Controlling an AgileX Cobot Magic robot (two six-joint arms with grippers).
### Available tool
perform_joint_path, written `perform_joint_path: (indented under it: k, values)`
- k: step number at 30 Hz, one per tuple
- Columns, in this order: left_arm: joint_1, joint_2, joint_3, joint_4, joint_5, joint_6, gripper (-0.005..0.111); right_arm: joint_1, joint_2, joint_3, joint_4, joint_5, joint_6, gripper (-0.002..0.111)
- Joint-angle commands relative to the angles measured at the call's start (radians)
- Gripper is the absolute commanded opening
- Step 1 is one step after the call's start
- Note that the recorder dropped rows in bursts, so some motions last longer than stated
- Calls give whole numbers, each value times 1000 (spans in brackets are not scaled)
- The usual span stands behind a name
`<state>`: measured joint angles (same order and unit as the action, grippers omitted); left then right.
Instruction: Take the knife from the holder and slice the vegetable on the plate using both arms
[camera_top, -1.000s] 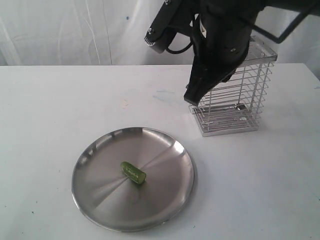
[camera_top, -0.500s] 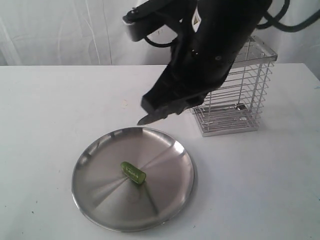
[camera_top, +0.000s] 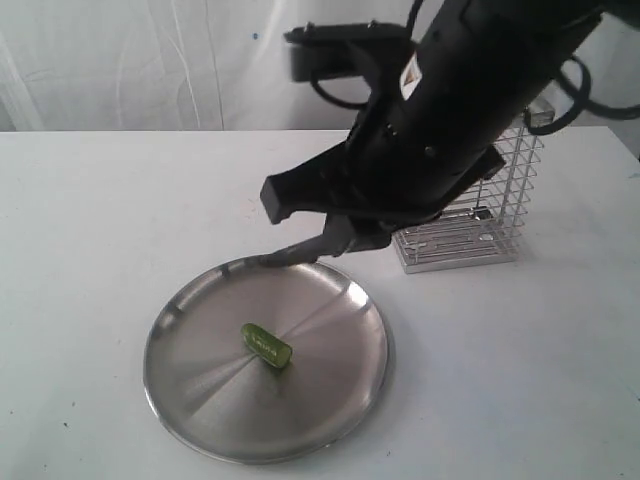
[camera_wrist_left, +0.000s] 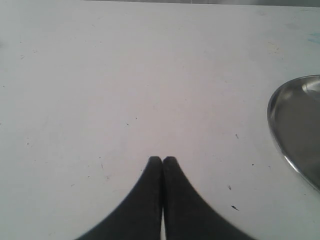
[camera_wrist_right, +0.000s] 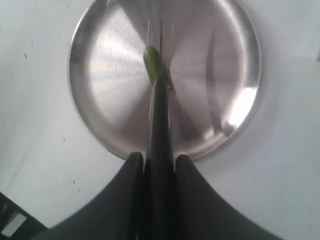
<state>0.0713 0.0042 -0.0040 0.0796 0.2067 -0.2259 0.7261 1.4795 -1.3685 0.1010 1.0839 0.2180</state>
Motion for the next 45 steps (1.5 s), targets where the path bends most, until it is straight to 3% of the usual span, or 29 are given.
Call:
perform_joint_path:
  k: [1,6,15,20,35,45]
  values:
    - [-3,-4,4,4,3,-2,0,-11,-91,17,-124,21,56,0]
    - [-3,-4,4,4,3,-2,0,-11,-148,117,-160,-52,58,0]
    - [-3,-4,4,4,3,-2,0,-11,-166,369,-95,-469,77,0]
    - [-3,-4,4,4,3,-2,0,-9,-171,410,-120,-497,74,0]
    - [-3,-4,4,4,3,-2,0,-9,-167,680,-101,-843,74,0]
    - [-3,-4,4,4,3,-2,0,-9,-51,713,-101,-824,47,0]
